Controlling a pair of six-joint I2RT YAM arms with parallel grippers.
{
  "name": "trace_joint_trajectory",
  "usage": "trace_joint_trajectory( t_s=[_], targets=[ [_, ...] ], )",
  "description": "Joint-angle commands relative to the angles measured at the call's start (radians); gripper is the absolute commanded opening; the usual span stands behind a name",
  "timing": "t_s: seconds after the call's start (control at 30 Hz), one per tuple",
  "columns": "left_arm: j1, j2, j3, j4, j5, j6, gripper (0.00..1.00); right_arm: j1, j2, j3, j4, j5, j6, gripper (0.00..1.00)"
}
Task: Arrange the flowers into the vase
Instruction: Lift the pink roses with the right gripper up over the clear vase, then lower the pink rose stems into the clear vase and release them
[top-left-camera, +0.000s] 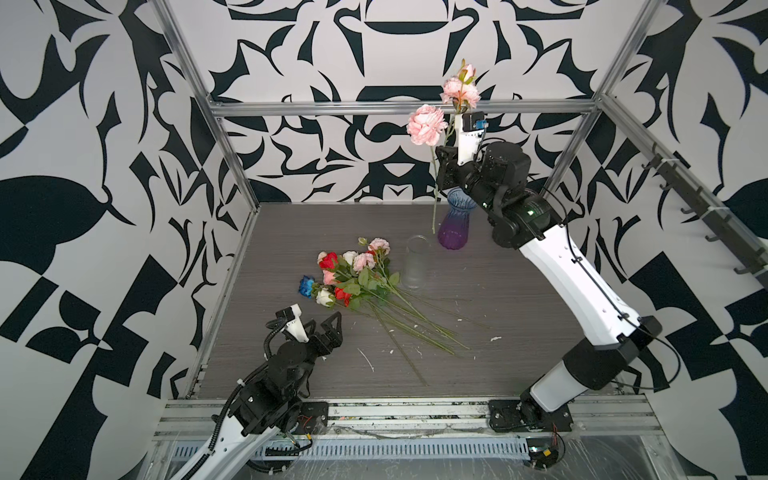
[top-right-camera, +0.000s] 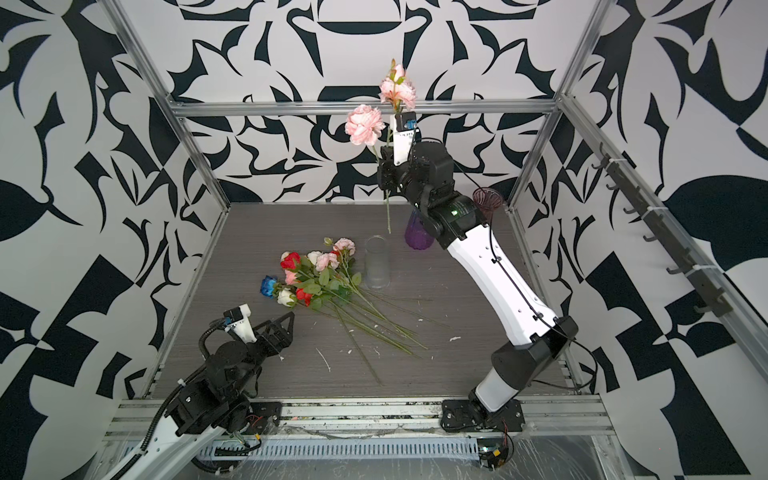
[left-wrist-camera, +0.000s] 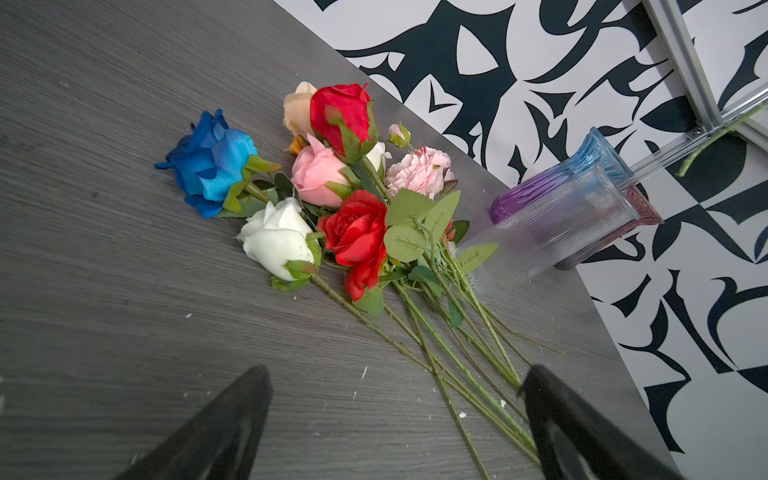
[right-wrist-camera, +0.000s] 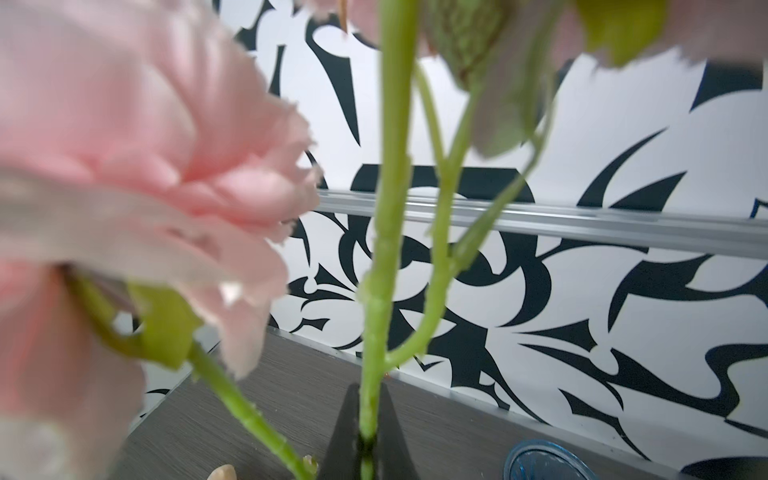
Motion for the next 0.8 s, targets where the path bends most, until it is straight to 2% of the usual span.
trace_joint_trajectory(
  t_s=[0.0, 0.23, 0.7, 0.73, 0.77],
  targets=[
    [0.004, -0.013, 0.033, -0.027, -0.013, -0.011, 0.99, 0.004, -0.004, -0.003, 0.066, -0.060, 0.074, 0.00],
    [0.004, -0.013, 0.033, -0.027, -0.014, -0.013, 0.99, 0.005, 0.000, -0.069, 0.083, -0.091, 0.112, 0.00],
    [0.004, -0.013, 0.035, -0.030, -0.015, -0.013, 0.99, 0.004, -0.059, -0.314, 0.142, -0.091, 0.108, 0.01],
    [0.003, -0.013, 0.035, -0.030, -0.014, -0.013, 0.99, 0.005, -0.061, -0.320, 0.138, -0.091, 0.110, 0.11],
    [0.003, -0.013, 0.035, -0.030, -0.015, -0.013, 0.99, 0.004, -0.061, -0.318, 0.125, -0.091, 0.113, 0.34]
  ],
)
